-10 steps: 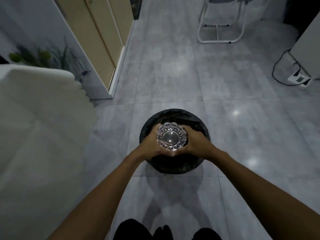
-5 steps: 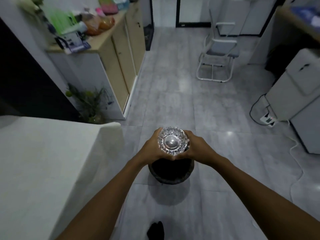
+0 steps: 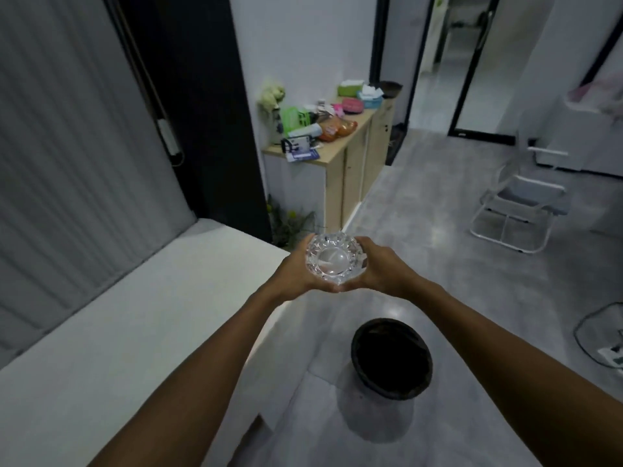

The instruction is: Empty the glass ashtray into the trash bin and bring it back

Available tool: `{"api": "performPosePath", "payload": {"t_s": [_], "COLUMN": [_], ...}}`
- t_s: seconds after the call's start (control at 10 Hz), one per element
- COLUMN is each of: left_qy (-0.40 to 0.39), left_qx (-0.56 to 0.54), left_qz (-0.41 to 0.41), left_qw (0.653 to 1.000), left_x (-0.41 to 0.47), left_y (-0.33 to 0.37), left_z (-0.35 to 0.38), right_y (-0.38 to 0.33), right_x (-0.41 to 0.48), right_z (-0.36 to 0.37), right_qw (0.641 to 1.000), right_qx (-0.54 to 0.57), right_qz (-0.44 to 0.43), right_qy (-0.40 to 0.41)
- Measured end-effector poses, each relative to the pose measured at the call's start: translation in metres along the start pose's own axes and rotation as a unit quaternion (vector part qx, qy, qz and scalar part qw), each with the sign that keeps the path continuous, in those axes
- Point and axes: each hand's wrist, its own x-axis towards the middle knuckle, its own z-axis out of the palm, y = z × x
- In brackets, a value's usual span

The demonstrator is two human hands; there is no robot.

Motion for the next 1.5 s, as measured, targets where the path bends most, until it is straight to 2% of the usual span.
{"api": "performPosePath", "payload": {"t_s": [0.3, 0.5, 0.6, 0.8, 0.9, 1.0, 1.2, 1.3, 1.4, 1.5], "left_qy": [0.172, 0.271, 0.3, 0.327, 0.343, 0.359, 0.4, 0.364, 0.345, 0.353], "left_qx": [-0.014, -0.011, -0.004, -0.01, -0.016, -0.005, 0.144, 0.194, 0.187, 0.279], "left_qz": [-0.111, -0.196, -0.23, -0.275, -0.289, -0.302, -0.334, -0.372, -0.387, -0.377], "left_qw": [0.979, 0.942, 0.926, 0.904, 0.894, 0.883, 0.841, 0.832, 0.835, 0.81], "left_x": [-0.16, -0.287, -0.333, -0.376, -0.377, -0.371, -0.375, -0.374, -0.372, -0.365], "left_y": [-0.072, -0.147, -0.187, -0.276, -0.321, -0.34, -0.379, -0.387, -0.377, -0.38], "left_z": [-0.156, -0.231, -0.259, -0.285, -0.287, -0.286, -0.271, -0.264, -0.265, -0.274], "right_y": [-0.161, -0.252, -0.282, -0.29, -0.278, -0.264, -0.254, -0.253, -0.253, -0.266], "right_x": [0.048, 0.051, 0.053, 0.07, 0.09, 0.108, 0.122, 0.126, 0.128, 0.143], "right_z": [0.146, 0.279, 0.35, 0.47, 0.515, 0.549, 0.576, 0.577, 0.576, 0.566], "right_qw": [0.982, 0.948, 0.937, 0.926, 0.919, 0.906, 0.883, 0.863, 0.85, 0.848], "right_qx": [0.015, 0.03, 0.03, 0.029, -0.014, -0.108, -0.203, -0.234, -0.243, -0.227], "right_qz": [-0.123, -0.189, -0.188, -0.167, -0.181, -0.222, -0.241, -0.244, -0.258, -0.269], "right_qy": [-0.14, -0.253, -0.291, -0.337, -0.35, -0.344, -0.35, -0.374, -0.389, -0.397]}}
